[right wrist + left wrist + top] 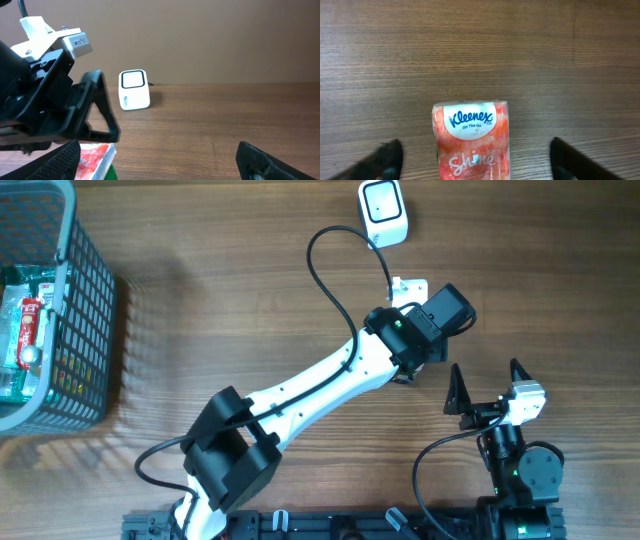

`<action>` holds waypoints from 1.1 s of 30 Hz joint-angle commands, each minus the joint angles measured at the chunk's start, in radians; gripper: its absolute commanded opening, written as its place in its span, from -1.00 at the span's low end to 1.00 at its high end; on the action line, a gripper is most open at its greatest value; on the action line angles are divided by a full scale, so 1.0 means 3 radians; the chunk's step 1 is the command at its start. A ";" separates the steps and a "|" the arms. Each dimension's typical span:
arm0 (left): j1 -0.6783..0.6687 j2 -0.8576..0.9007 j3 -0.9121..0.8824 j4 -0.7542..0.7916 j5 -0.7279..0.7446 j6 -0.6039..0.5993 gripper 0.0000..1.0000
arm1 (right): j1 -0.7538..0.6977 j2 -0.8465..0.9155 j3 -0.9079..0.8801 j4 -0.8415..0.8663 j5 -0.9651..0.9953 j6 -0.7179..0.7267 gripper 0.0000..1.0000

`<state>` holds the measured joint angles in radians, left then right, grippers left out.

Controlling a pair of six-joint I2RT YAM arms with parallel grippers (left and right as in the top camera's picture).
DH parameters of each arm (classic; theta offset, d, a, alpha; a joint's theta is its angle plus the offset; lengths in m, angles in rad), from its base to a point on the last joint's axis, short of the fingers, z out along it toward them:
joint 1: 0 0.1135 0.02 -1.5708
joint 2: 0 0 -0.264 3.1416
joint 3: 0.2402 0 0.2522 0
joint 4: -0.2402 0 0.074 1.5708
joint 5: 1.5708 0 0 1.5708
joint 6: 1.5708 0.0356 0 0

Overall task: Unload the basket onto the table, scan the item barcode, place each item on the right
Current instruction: 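Carry the tissue pack with the left gripper toward the white scanner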

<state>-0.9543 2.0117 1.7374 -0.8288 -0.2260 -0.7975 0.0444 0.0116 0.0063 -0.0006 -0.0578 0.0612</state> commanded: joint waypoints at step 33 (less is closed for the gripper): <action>0.0005 0.0022 -0.0188 0.0080 0.0268 0.0032 0.50 | -0.0015 -0.0023 -0.0004 0.0008 0.0037 -0.0028 0.99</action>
<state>-0.9367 1.9751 1.6749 -0.8036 -0.1581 -0.7940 0.0444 0.0116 0.0063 -0.0006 -0.0578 0.0612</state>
